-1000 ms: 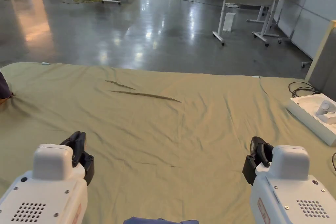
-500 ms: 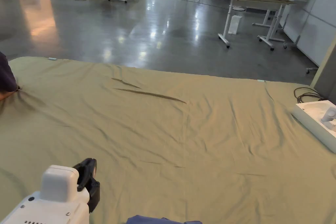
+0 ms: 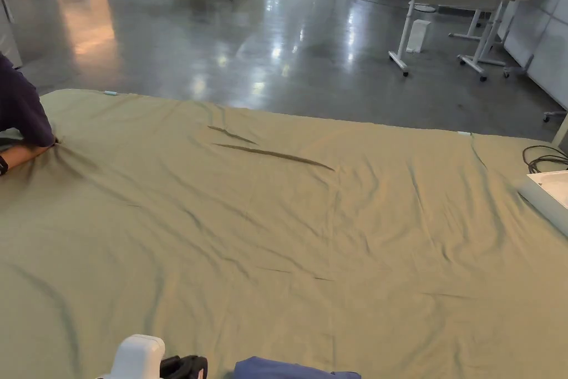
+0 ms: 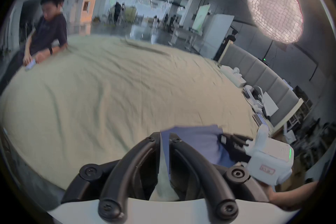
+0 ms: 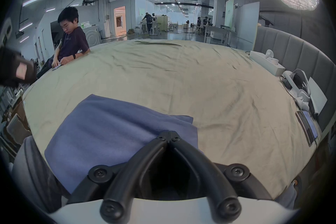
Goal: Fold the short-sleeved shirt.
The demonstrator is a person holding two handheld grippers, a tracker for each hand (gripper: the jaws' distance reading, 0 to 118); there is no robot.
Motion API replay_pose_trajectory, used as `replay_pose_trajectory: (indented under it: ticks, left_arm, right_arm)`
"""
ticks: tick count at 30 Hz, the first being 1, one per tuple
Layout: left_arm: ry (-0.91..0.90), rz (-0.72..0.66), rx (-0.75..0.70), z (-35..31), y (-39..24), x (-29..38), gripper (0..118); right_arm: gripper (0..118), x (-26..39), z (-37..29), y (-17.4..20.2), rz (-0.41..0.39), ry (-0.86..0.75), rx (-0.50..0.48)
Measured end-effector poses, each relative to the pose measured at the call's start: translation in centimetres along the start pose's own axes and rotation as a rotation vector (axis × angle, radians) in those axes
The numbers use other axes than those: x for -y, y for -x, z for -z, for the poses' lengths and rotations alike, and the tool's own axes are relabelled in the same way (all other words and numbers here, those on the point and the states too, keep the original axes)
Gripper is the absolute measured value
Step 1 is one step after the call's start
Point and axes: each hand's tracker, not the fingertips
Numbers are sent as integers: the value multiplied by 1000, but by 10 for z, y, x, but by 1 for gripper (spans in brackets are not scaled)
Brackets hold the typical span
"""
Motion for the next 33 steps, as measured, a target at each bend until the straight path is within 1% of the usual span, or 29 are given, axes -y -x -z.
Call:
replay_pose_trajectory:
  ticks: [1,2,4,5,6,7,10,12,14,16,18,20,25,27,28,29,30,31,33]
  left_arm:
    - [54,-28,31,5,6,1,18]
    - [91,-58,70,11,13,3,26]
    - [160,-123,145,22,24,6,51]
    - [195,-155,170,31,31,7,59]
    - [220,-174,185,37,35,8,60]
    - [239,-206,227,46,42,9,60]
    - [304,-321,285,72,58,9,61]
    - [358,-382,360,91,70,12,61]
    - [439,-464,420,111,80,15,61]
    - [514,-494,473,126,82,20,61]
    - [518,-556,567,136,84,25,61]
    - [543,-602,621,143,81,26,61]
    - [509,-607,640,156,73,30,61]
    - [495,-566,643,158,65,30,61]
    - [484,-531,639,159,64,31,59]
    - [484,-538,638,158,62,31,54]
    - [480,-552,634,159,62,32,42]
    - [476,-561,625,158,61,33,33]
    - [435,-499,620,148,53,35,27]
  right_arm:
    - [0,0,0,0,0,-4,0]
    - [0,0,0,-1,-2,-3,2]
    - [0,0,0,-3,2,-3,0]
    - [0,0,1,-3,5,0,0]
    - [0,0,1,-3,8,2,-1]
    - [0,-2,-1,-3,9,2,-3]
    - [0,-2,-1,-3,5,6,-5]
    - [0,-1,0,-4,5,7,-6]
    - [0,-1,0,-5,-1,10,-6]
    - [0,0,0,-5,-3,11,-5]
    - [0,0,-1,-5,-2,13,-4]
    - [0,0,0,-6,-2,15,-5]
    - [0,1,0,-8,0,22,-8]
    - [0,0,0,-7,-1,25,-8]
    - [0,0,0,-8,1,27,-8]
    - [0,0,0,-9,5,29,-9]
    - [0,0,0,-10,9,30,-8]
    - [0,0,1,-12,15,32,-9]
    - [0,0,1,-14,23,36,-13]
